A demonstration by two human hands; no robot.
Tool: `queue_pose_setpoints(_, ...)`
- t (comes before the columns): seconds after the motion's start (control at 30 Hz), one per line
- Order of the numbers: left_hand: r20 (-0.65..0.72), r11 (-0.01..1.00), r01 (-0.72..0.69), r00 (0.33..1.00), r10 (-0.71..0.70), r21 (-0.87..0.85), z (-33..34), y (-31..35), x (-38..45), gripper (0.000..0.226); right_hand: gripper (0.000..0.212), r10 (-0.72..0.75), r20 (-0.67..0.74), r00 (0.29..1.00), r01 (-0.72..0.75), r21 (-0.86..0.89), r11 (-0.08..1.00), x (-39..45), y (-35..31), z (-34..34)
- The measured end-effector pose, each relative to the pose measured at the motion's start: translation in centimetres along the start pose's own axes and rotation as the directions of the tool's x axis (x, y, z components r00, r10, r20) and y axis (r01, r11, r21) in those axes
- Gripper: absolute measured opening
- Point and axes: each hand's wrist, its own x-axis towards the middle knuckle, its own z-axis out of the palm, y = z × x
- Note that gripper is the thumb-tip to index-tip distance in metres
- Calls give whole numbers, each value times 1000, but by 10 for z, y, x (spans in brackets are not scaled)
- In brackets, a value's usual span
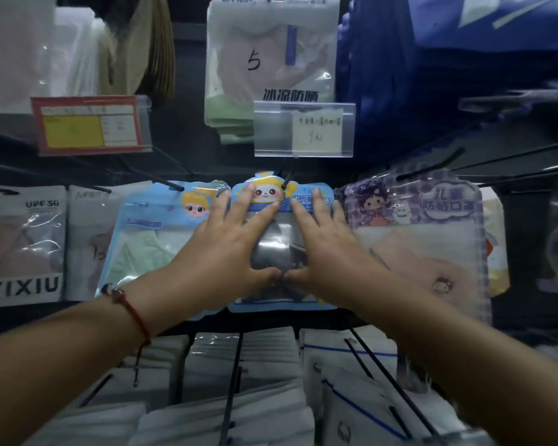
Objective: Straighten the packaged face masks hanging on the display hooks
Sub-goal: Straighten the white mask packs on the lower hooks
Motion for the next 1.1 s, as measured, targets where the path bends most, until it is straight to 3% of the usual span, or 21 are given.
queue_pose_setpoints(0.3, 54, 1000, 11, 998, -11, 12, 9, -7, 20, 103, 114, 37, 88, 995, -34, -26, 999, 19, 6, 3)
queue_pose_setpoints(0.47, -19, 993, -67, 997, 69, 101, 11, -12, 3, 96, 103, -114, 46, 992, 119, -135, 984, -1, 9, 0)
queue_pose_setpoints(0.6, 35, 991, -102, 994, 99, 90, 10, -20, -13, 107, 111, -221, 144, 965, 245, -182, 952, -18, 17, 7)
queue_pose_setpoints(0.87, -40, 977, -110, 992, 119, 181, 39, -23, -7, 112, 105, -201, 122, 972, 232, -358, 905, -14, 17, 22)
queue_pose_setpoints(1.1, -54, 993, -51, 997, 57, 108, 25, -31, -35, 95, 106, -151, 134, 979, 176, -194, 965, -22, 13, 11)
